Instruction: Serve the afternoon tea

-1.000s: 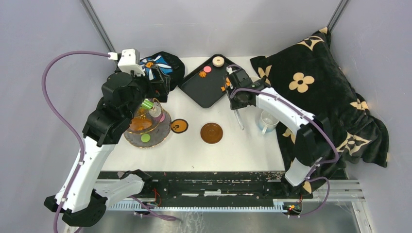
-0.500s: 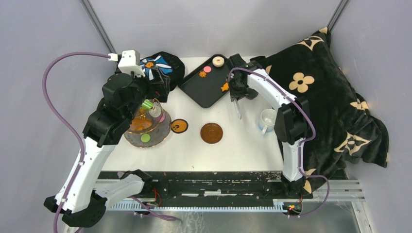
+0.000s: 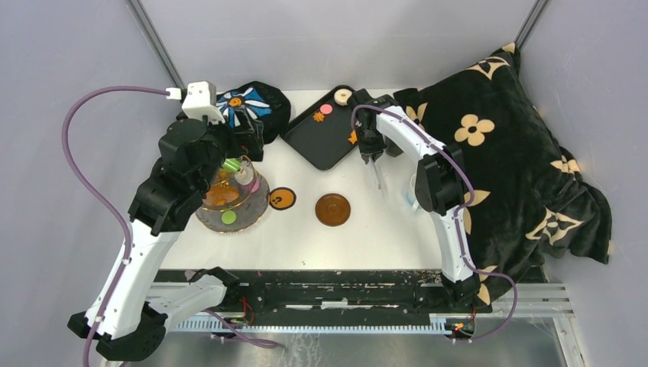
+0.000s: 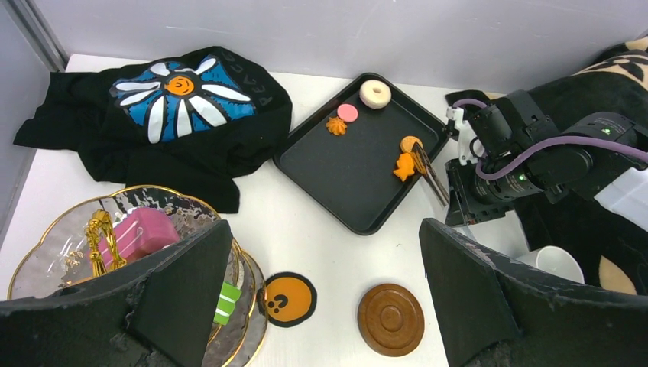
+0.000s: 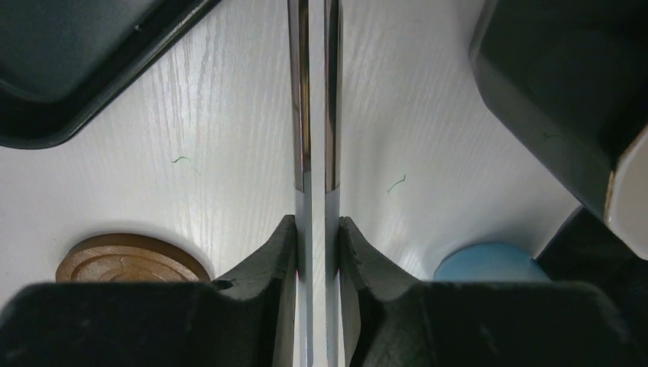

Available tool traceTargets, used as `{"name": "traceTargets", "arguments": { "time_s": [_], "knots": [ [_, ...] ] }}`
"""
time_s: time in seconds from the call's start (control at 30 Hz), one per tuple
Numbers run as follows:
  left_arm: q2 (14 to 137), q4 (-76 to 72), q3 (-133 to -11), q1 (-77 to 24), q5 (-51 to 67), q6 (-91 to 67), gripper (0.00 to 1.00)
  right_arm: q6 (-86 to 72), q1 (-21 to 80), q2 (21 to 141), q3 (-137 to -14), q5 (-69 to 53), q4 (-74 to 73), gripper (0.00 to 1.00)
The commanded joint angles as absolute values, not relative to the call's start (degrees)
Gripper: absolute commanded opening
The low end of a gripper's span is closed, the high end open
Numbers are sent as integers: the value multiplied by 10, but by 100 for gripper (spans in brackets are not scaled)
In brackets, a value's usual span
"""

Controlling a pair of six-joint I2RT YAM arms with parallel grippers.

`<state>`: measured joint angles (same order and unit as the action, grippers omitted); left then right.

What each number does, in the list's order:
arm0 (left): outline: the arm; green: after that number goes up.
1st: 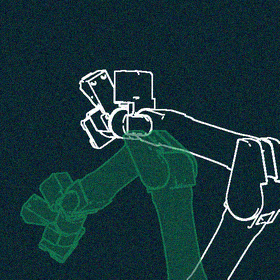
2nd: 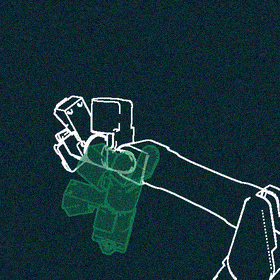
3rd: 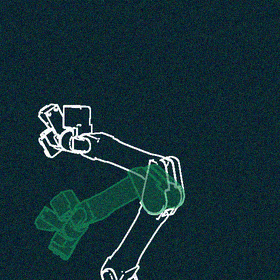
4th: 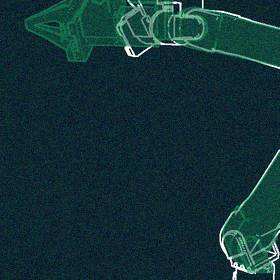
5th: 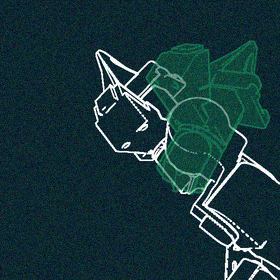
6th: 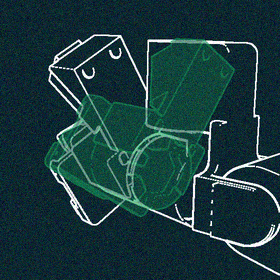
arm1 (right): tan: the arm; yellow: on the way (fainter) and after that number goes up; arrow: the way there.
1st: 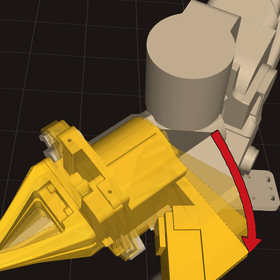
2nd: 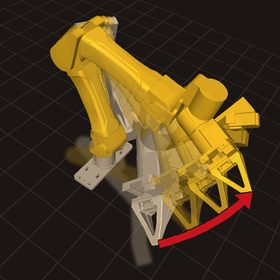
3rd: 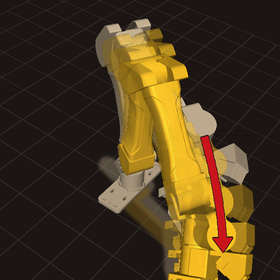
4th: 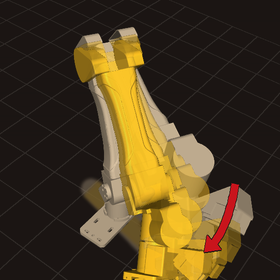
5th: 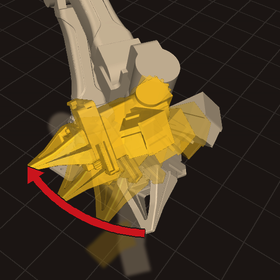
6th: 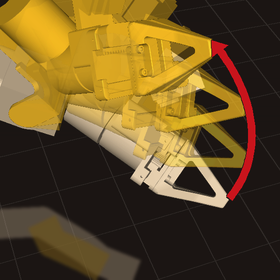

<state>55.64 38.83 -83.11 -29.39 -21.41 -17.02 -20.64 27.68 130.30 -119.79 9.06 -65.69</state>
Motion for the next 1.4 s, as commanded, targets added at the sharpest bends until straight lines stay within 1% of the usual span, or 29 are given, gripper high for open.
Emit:
{"name": "traceTargets", "arguments": {
  "time_s": [0.0,0.23,0.37,0.47,0.53,0.6,0.8,0.87,1.03,1.23,1.37],
  "knots": [
    [550,360,-828,-294,-234,-168,99,-171,283,1302,-1228,49,-674,1],
    [550,358,-827,-295,-231,-170,99,-123,311,1312,-1263,-35,-699,1],
    [550,361,-830,-294,-233,-170,99,-117,323,1290,-1267,-25,-697,1],
    [550,361,-831,-295,-233,-170,99,-117,322,1264,-1265,26,-692,2],
    [549,361,-831,-294,-234,-170,99,-114,322,1255,-1262,55,-691,7],
    [550,361,-830,-294,-233,-171,99,-107,321,1252,-1261,67,-695,15],
    [546,364,-830,-294,-235,-172,99,-87,321,1254,-1270,52,-713,36],
    [543,365,-831,-295,-237,-171,99,-79,321,1258,-1279,50,-721,40],
    [542,367,-832,-295,-239,-172,99,-68,321,1279,-1315,49,-739,42],
    [541,367,-832,-294,-238,-174,99,-73,321,1289,-1336,47,-730,44],
    [541,367,-832,-294,-240,-173,99,-79,321,1288,-1338,67,-710,45]
  ]
}}
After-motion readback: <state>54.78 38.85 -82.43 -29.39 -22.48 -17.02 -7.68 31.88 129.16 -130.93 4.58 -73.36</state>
